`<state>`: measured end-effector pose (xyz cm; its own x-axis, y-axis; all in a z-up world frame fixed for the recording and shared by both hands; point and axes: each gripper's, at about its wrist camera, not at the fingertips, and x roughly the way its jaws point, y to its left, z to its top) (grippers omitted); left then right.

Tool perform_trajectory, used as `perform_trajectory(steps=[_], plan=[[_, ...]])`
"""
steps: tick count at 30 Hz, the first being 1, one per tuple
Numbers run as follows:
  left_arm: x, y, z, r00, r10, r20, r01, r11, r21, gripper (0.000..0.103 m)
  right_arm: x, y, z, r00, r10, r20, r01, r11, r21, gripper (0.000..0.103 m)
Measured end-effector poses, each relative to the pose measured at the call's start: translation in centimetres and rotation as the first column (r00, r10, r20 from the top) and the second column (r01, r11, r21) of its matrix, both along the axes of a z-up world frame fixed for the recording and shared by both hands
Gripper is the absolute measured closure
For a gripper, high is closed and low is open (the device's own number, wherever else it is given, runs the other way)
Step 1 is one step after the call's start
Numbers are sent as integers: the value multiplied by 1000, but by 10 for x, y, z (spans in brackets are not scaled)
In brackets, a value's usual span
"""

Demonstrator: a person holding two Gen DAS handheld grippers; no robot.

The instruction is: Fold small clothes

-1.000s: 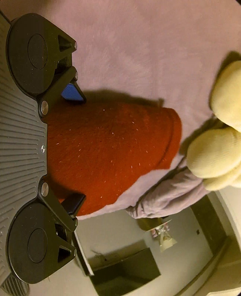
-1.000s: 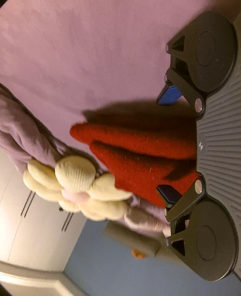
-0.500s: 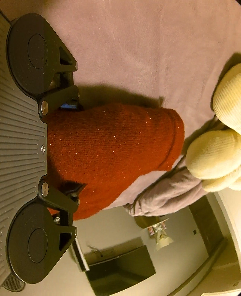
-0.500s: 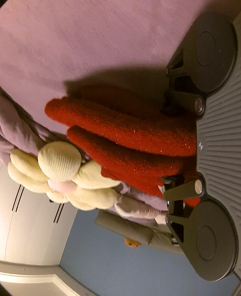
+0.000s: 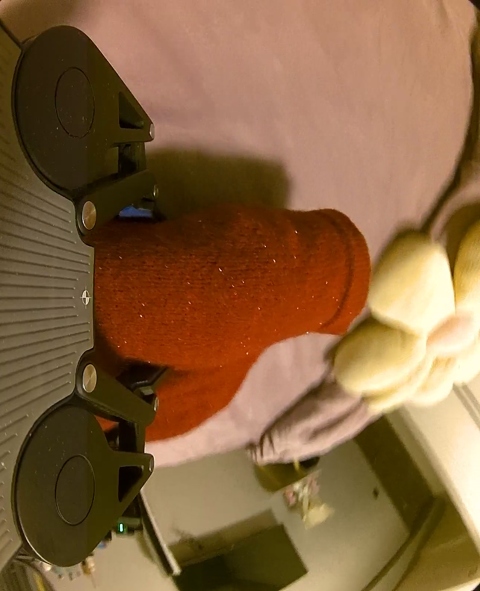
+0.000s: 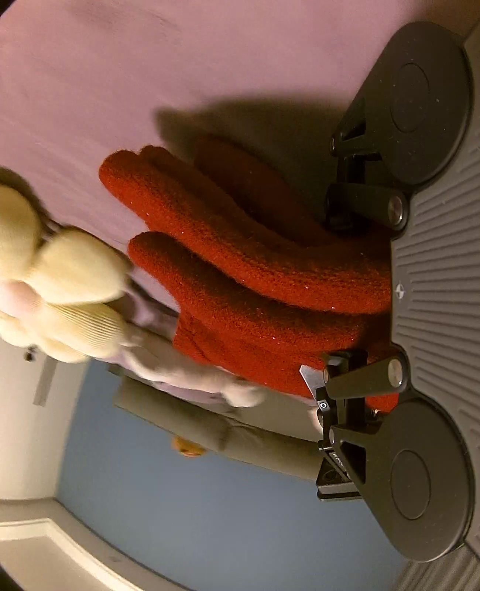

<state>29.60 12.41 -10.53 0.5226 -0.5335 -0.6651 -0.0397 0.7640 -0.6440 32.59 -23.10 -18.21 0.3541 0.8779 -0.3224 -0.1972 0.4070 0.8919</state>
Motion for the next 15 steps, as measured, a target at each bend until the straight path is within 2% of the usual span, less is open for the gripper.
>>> perform_trajectory(steps=[1,2,3,4,6,7,8,10,11,12,13,14,15], plan=[[-9,8,-4,999,22,-27,-22,1000,10,24,-7,8,1,1000,-4,7,4,1000,-27,49],[-18,16,-8,998,48,-43,-48,999,7,23,-16,15,3,999,-30,14,31,997,-72,42],[-23,24,-8,996,73,-41,-74,997,-4,22,-23,17,8,998,-62,24,64,990,-128,36],[-28,31,-4,995,97,-36,-98,995,-11,23,-27,17,14,996,-87,35,92,980,-174,35],[-34,40,13,990,140,9,-141,990,30,22,-34,10,36,986,-139,87,159,945,-285,32],[-35,41,23,986,161,46,-164,983,78,21,-36,7,50,976,-177,124,210,914,-348,32],[-31,37,34,982,167,88,-177,976,128,19,-38,6,68,959,-220,179,277,863,-422,32],[-21,19,50,975,169,143,-198,955,221,14,-38,14,99,920,-266,288,381,777,-500,35],[-11,8,55,973,177,146,-209,946,248,13,-34,26,111,911,-267,315,400,762,-510,41],[1,-4,57,971,186,149,-220,940,261,10,-28,41,121,913,-251,323,390,769,-506,53],[9,-11,55,969,195,154,-231,933,276,10,-19,59,126,926,-219,308,353,792,-498,59],[20,-21,51,964,212,162,-254,915,314,9,-9,79,127,942,-180,284,307,804,-510,67],[31,-29,46,963,214,165,-262,890,373,9,0,97,125,953,-148,265,274,797,-538,76]])
